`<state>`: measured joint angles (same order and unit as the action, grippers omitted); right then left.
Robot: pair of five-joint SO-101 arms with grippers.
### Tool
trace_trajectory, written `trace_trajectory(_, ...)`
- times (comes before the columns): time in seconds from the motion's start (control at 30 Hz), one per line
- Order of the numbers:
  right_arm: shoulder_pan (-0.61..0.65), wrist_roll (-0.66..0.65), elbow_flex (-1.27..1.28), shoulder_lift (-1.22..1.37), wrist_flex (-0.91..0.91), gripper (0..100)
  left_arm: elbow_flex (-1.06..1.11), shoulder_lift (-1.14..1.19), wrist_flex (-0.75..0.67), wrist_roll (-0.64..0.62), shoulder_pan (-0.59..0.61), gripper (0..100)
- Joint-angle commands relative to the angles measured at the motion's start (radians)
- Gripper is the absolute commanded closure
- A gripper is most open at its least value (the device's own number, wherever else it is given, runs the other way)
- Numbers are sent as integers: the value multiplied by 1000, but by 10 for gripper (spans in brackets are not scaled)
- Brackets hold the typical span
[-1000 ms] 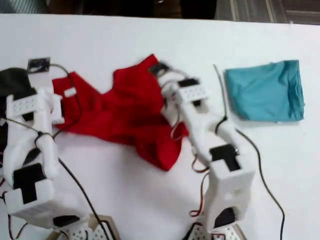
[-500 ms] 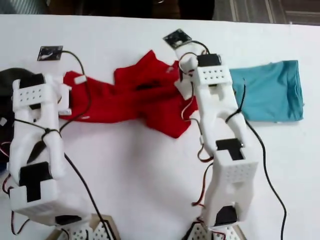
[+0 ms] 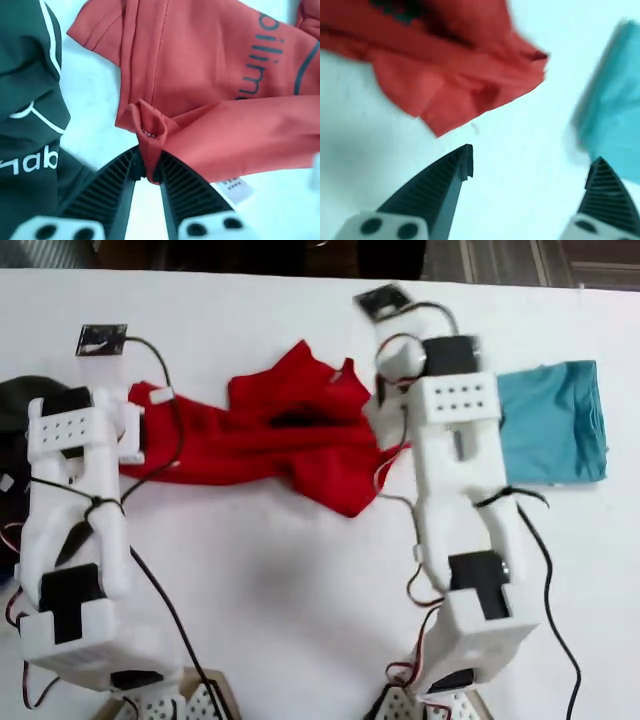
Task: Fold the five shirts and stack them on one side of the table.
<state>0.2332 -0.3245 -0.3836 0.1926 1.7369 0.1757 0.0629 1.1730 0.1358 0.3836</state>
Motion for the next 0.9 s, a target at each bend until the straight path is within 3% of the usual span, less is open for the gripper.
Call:
trace_trajectory(0.0,68,8,163,-48,-13,646,-42,-29,-26,2,-6,975)
trace_trajectory(0.1,104,3,327,-35,-145,695,-42,-29,-26,2,-5,975)
trace_trajectory(0.2,142,-94,450,-31,-265,752,-42,-29,-26,2,-5,975)
trace_trajectory(0.33,166,-147,535,-30,-364,762,-42,-29,-26,2,-5,975)
trace_trajectory(0.87,182,-255,554,159,-463,762,-41,-28,-25,2,-5,975)
